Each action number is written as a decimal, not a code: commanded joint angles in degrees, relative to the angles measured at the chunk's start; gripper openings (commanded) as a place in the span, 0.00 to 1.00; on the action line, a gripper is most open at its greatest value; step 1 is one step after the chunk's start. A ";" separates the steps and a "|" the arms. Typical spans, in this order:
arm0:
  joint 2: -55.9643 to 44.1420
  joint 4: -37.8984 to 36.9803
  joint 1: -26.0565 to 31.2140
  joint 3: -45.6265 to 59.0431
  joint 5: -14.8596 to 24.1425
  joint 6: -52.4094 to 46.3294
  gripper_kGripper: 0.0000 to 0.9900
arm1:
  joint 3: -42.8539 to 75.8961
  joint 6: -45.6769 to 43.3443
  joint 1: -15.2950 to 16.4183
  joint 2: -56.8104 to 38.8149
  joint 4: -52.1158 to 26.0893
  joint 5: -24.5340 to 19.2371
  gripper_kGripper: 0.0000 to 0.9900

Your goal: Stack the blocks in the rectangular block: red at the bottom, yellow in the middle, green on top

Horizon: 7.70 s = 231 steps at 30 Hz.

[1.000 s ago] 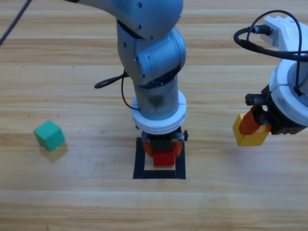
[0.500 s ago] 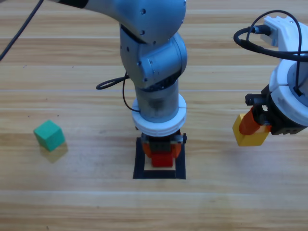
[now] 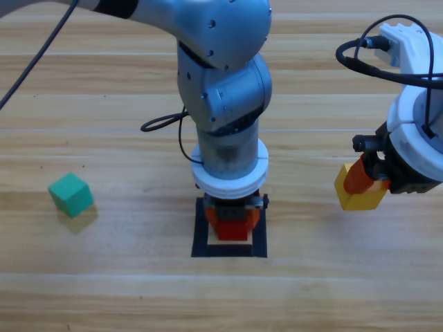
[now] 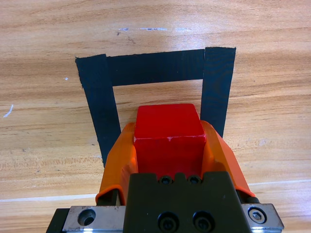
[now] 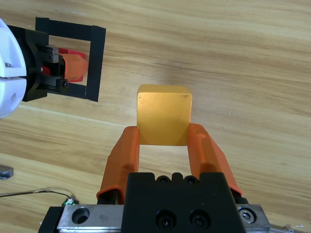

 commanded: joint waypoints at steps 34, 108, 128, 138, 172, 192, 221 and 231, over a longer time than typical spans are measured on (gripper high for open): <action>-26.03 18.71 9.45 6.83 9.12 5.55 0.96 | -22.27 6.47 6.50 18.96 13.47 1.93 0.00; -21.90 -5.90 24.57 30.03 2.18 -32.60 0.96 | -45.47 8.23 8.17 35.84 23.22 -0.26 1.00; -18.12 -13.28 29.14 34.87 -0.37 -29.35 0.96 | 8.23 -13.66 5.89 -20.24 -19.05 4.92 1.00; -16.80 -16.36 30.10 37.15 -0.63 -27.76 0.91 | 8.06 -15.15 5.63 -4.94 -18.17 3.34 1.00; -10.65 16.42 15.95 -9.52 2.09 25.59 0.12 | 14.74 -19.19 -0.53 -11.54 -19.75 5.71 1.00; -5.64 17.92 1.98 -12.86 -0.99 18.56 0.12 | 16.05 -19.72 -0.97 -12.59 -20.72 6.42 1.00; -0.10 20.47 -1.98 -19.36 1.74 -1.22 0.13 | 16.14 -19.72 -0.97 -12.68 -20.99 6.33 1.00; 1.04 20.38 -1.89 -19.71 2.09 -0.25 0.12 | 16.23 -19.63 -0.97 -12.77 -20.99 6.33 1.00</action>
